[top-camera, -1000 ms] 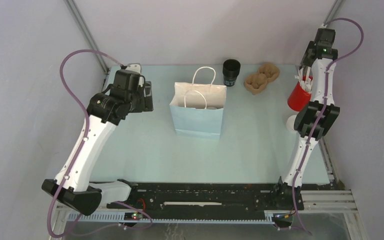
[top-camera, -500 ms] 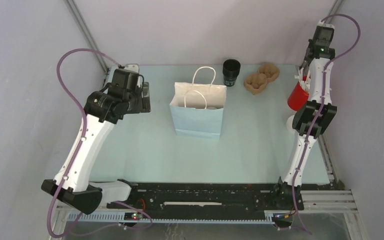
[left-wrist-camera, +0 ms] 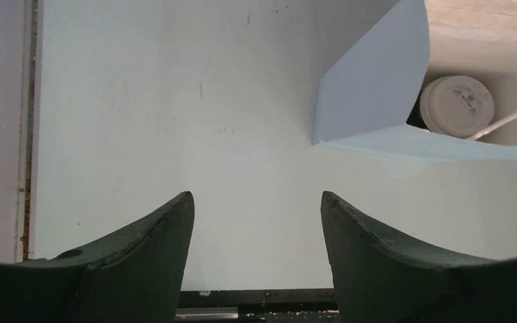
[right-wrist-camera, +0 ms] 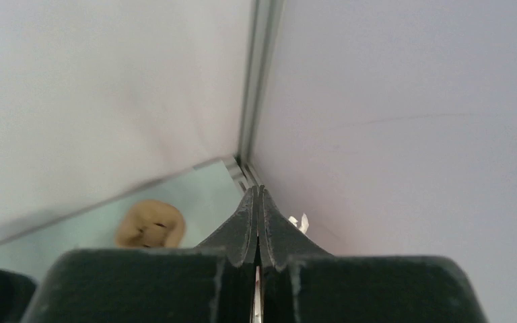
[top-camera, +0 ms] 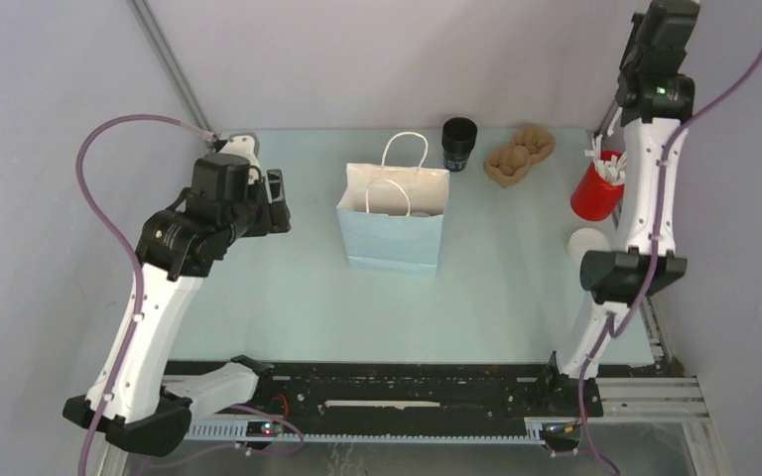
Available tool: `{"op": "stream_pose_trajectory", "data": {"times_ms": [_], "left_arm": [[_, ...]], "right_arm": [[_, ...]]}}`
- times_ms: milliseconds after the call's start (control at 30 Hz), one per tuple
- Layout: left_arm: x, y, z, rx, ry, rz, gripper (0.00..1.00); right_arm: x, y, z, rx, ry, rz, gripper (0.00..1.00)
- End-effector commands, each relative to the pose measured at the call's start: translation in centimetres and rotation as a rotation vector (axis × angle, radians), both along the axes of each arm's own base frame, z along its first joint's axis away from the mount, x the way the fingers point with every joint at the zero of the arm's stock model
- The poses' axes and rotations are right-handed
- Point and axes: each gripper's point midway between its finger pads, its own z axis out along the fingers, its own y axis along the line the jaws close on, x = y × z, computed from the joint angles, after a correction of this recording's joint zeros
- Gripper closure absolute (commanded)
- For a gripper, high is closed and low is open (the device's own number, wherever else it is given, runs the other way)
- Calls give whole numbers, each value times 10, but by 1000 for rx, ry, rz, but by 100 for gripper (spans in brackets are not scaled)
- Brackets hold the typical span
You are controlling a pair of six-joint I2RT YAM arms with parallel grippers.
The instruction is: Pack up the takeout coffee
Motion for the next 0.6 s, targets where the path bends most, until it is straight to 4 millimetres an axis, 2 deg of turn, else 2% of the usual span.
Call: {"op": "stream_pose_trajectory", "data": {"times_ms": [0,100,133,200,367,500,567], "left_arm": [[-10,-8,6,-78,-40,-31,26],[-17,-8,9,-87,-54,-42,25],[-20,-7,9,-88,-59,-44,25],[-24,-7,9,-89,-62,-51,25],[-33,-12,9,-115,-68,-74,25],[-36,-18,13,-130,-75,-101,25],[-36,-24,15,-138,-75,-123,25]], "right_arm": [[-71,39,101,11,-237,35,100],[-98,76,123,96,-305,177,100],[-104,89,124,116,-307,235,100],[-132,120,139,190,-362,364,100],[-189,232,142,373,-393,880,100],[-224,302,137,498,-376,1139,100],[-231,328,137,488,-374,1192,100]]}}
